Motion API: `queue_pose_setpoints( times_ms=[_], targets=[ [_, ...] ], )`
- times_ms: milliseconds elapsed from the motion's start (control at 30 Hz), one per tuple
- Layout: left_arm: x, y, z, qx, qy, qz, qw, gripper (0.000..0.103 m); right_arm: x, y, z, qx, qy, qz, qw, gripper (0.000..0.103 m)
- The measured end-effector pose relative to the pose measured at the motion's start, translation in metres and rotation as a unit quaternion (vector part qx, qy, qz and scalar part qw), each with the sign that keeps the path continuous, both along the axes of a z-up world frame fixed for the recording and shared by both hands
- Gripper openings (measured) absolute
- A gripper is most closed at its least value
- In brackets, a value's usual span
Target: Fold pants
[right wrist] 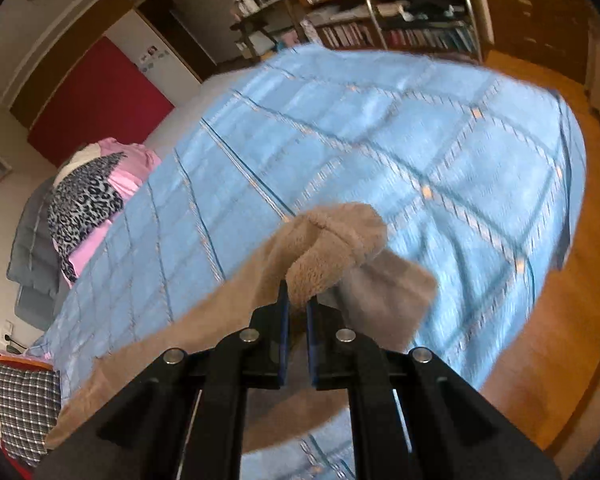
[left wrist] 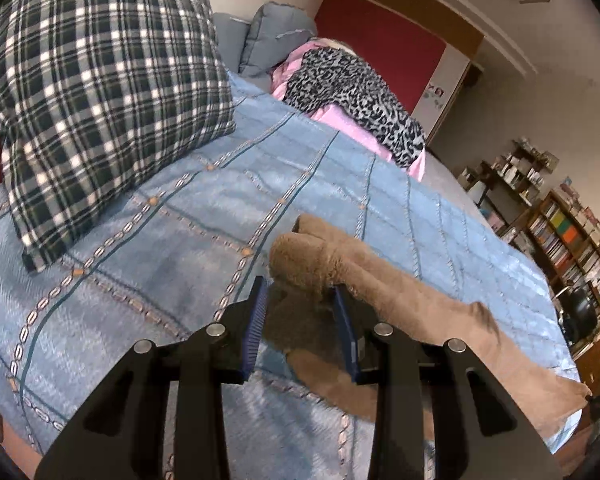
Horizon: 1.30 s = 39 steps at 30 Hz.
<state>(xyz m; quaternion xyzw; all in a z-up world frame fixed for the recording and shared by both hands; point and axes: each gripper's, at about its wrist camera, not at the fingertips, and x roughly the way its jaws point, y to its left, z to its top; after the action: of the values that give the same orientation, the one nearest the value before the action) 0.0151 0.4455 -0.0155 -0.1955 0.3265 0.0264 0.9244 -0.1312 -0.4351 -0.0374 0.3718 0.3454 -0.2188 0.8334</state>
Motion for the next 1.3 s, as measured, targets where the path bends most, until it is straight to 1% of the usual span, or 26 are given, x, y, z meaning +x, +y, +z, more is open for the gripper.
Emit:
queue_pose_setpoints(
  times_ms=[133,200,300,333,367,433,500,533,600,667,733,800,833,867,933,1000,1033,1100,1167,1200,1300],
  targets=[
    [-0.004,0.004,-0.009,0.0,0.009,0.004,1.0,0.034,-0.018,0.0,-0.034,0.022,0.029,-0.012,0.999,0.006],
    [-0.004,0.006,-0.014,0.0,0.015,0.006,0.9999,0.034,-0.024,0.0,-0.047,0.025,0.039,-0.014,0.999,0.006],
    [0.0,0.005,-0.02,0.01,0.032,0.015,0.9993,0.039,-0.031,0.0,-0.065,0.039,0.042,-0.012,0.998,0.007],
    [0.001,0.004,-0.021,0.018,0.039,0.018,0.9989,0.047,-0.032,-0.002,-0.071,0.048,0.038,-0.01,0.998,0.008],
    [0.0,0.003,-0.021,0.031,0.043,0.025,0.9983,0.058,-0.034,-0.004,-0.075,0.056,0.034,-0.01,0.998,0.008],
    [-0.002,0.002,-0.022,0.044,0.045,0.029,0.9976,0.064,-0.038,-0.006,-0.078,0.062,0.027,-0.011,0.998,0.011],
    [-0.006,0.003,-0.02,0.048,0.052,0.036,0.9969,0.067,-0.042,-0.009,-0.079,0.057,0.028,-0.016,0.998,0.025],
    [-0.008,0.004,-0.019,0.05,0.055,0.042,0.9963,0.067,-0.046,-0.011,-0.08,0.052,0.029,-0.024,0.998,0.03],
    [-0.014,0.007,-0.013,0.059,0.055,0.065,0.9947,0.067,-0.052,-0.014,-0.08,0.046,0.027,-0.039,0.998,0.051],
    [-0.021,0.01,-0.005,0.06,0.054,0.081,0.9934,0.067,-0.055,-0.018,-0.079,0.04,0.028,-0.05,0.998,0.055],
    [-0.028,0.013,0.002,0.061,0.052,0.1,0.9917,0.067,-0.059,-0.02,-0.075,0.019,0.037,-0.065,0.997,0.055],
    [-0.033,0.007,0.013,0.063,0.041,0.101,0.9921,0.067,-0.057,-0.014,-0.062,-0.045,0.06,-0.081,0.994,0.055],
    [-0.033,-0.001,0.018,0.069,0.037,0.095,0.9924,0.068,-0.055,-0.011,-0.056,-0.071,0.063,-0.081,0.992,0.055],
    [-0.033,-0.012,0.024,0.08,0.032,0.084,0.9928,0.068,-0.052,-0.005,-0.048,-0.107,0.066,-0.08,0.989,0.055],
    [-0.027,-0.038,0.031,0.102,0.028,0.055,0.9929,0.068,-0.047,0.004,-0.035,-0.154,0.065,-0.08,0.983,0.055],
    [-0.016,-0.068,0.034,0.123,0.027,0.021,0.9918,0.07,-0.041,0.011,-0.027,-0.177,0.053,-0.077,0.98,0.058],
    [-0.01,-0.087,0.033,0.135,0.027,-0.002,0.9904,0.073,-0.035,0.016,-0.023,-0.189,0.044,-0.067,0.979,0.058],
    [0.002,-0.12,0.028,0.153,0.027,-0.04,0.987,0.076,-0.025,0.022,-0.021,-0.199,0.035,-0.047,0.978,0.058],
    [0.012,-0.153,0.018,0.166,0.028,-0.077,0.9826,0.079,-0.014,0.026,-0.021,-0.191,0.026,-0.028,0.981,0.058],
    [0.018,-0.168,0.012,0.169,0.032,-0.095,0.9804,0.079,-0.008,0.027,-0.023,-0.185,0.022,-0.016,0.982,0.058],
    [0.036,-0.197,-0.009,0.167,0.058,-0.121,0.9768,0.079,0.008,0.03,-0.029,-0.18,0.019,0.01,0.983,0.058]
  ],
)
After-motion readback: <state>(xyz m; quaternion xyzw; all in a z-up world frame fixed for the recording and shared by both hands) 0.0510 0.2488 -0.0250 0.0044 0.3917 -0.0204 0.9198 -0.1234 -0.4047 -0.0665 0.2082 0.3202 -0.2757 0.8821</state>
